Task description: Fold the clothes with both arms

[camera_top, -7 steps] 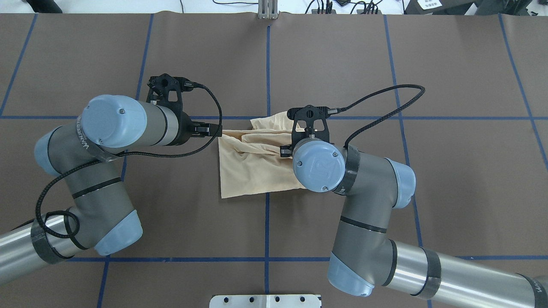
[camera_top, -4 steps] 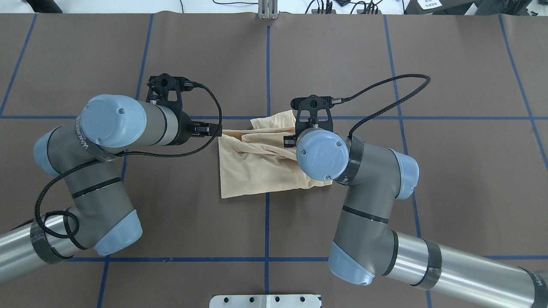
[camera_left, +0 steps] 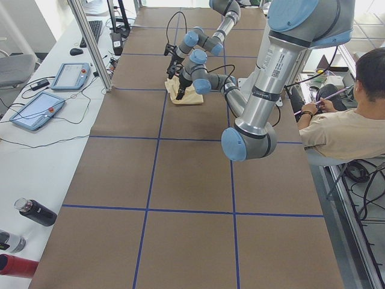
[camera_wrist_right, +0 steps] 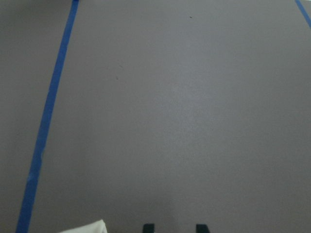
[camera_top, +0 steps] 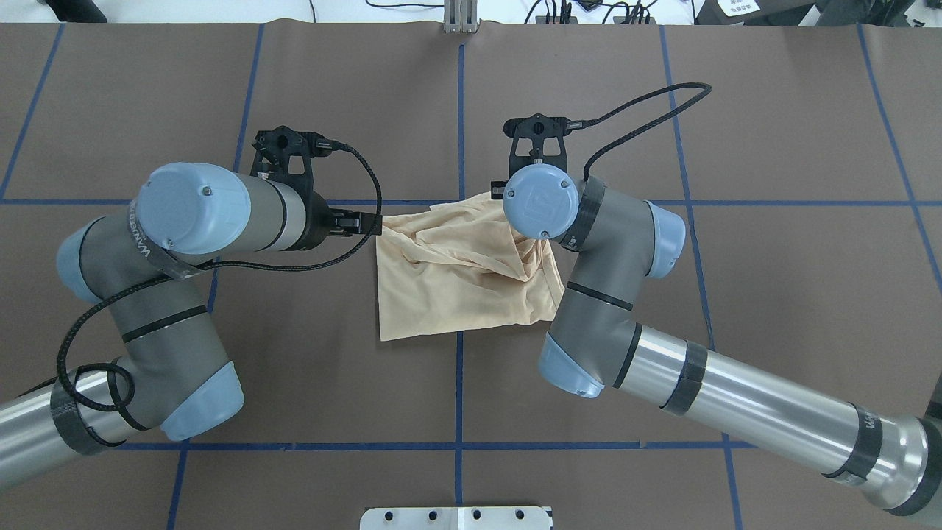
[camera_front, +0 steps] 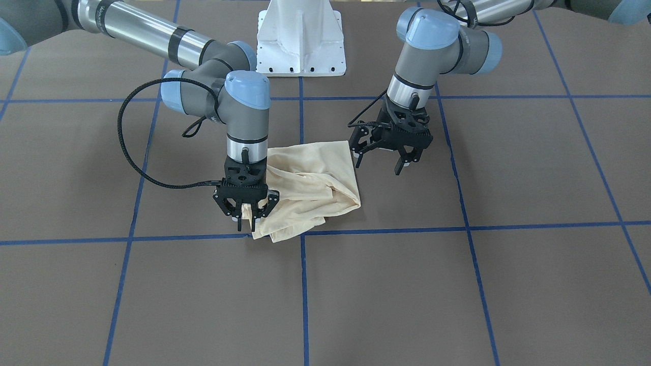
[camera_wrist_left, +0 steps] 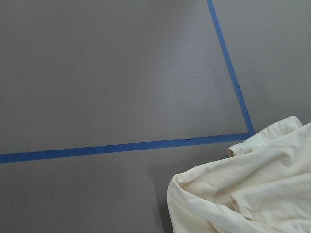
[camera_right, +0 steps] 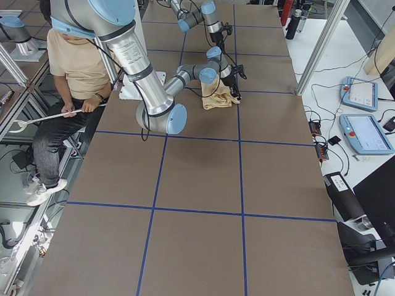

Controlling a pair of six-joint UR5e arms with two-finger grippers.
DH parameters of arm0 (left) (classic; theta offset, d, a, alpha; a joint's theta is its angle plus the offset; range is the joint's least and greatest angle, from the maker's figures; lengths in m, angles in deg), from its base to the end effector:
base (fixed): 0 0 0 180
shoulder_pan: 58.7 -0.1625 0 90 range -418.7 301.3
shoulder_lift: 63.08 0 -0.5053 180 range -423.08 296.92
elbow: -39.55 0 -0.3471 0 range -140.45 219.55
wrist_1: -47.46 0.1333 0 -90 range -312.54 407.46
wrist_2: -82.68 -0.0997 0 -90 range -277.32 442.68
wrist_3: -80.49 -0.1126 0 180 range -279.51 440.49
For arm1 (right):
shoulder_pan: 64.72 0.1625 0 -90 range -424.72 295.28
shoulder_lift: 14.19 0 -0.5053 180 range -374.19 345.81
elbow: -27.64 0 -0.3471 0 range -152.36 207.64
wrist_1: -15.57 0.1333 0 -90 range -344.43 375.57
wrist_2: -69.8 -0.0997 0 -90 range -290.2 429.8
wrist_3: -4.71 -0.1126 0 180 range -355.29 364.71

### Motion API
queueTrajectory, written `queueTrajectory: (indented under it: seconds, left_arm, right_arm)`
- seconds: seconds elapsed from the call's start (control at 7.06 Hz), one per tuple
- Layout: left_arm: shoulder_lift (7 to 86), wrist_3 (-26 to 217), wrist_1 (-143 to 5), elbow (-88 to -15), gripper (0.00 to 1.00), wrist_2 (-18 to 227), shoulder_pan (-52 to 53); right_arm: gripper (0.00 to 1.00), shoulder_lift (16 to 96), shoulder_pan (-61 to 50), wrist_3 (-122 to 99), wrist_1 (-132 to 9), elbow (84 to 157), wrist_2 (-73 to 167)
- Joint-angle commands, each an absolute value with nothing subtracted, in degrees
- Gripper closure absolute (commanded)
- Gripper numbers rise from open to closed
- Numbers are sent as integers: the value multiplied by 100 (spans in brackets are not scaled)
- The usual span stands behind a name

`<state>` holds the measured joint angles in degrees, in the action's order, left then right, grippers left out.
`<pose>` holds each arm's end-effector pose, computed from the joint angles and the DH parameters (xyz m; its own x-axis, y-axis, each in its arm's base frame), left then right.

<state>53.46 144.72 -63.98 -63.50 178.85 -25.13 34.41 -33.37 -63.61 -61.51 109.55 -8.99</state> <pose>0.4658 -0.4546 0.3603 0.5684 0.1416 -0.8105 0.2491 0.9093 0.3335 -0.5794 -0.5347 0.3553 0.7818 0.0520 0.6214 -0.3674 0.8435 0.3917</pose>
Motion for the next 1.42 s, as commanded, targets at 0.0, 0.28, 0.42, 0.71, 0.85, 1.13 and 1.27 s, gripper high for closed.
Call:
queueTrajectory:
  seconds: [0.0,0.28,0.42,0.71,0.85,1.13,1.27]
  left_arm:
    - [5346,14439,-6398,-6407,0,17900,-2504]
    - [5059,14116,-6293,-6853,0,18379,-2252]
    - [4560,13522,-6145,-7343,0,18628,-1962]
    - [3777,12483,-5216,-8424,0,18858,-1382]
    - [3286,11896,-5142,-8734,0,18989,-979]
    - [2476,9643,-5141,-8772,0,19725,581]
    - [2194,8474,-5124,-8702,0,19850,1407]
  right_arm:
    - [0,3335,-3168,-6218,-6046,10929,-1480]
    - [0,3562,-2731,-6200,-6160,11462,-2426]
    - [0,3964,-2432,-5851,-6360,11979,-2903]
    - [0,4878,-1869,-4788,-7316,13445,-3493]
    - [0,5561,-1440,-4219,-7425,14009,-3983]
    - [0,6723,-37,-2666,-7373,14304,-5160]
    - [0,7259,597,-1613,-7364,14287,-5523]
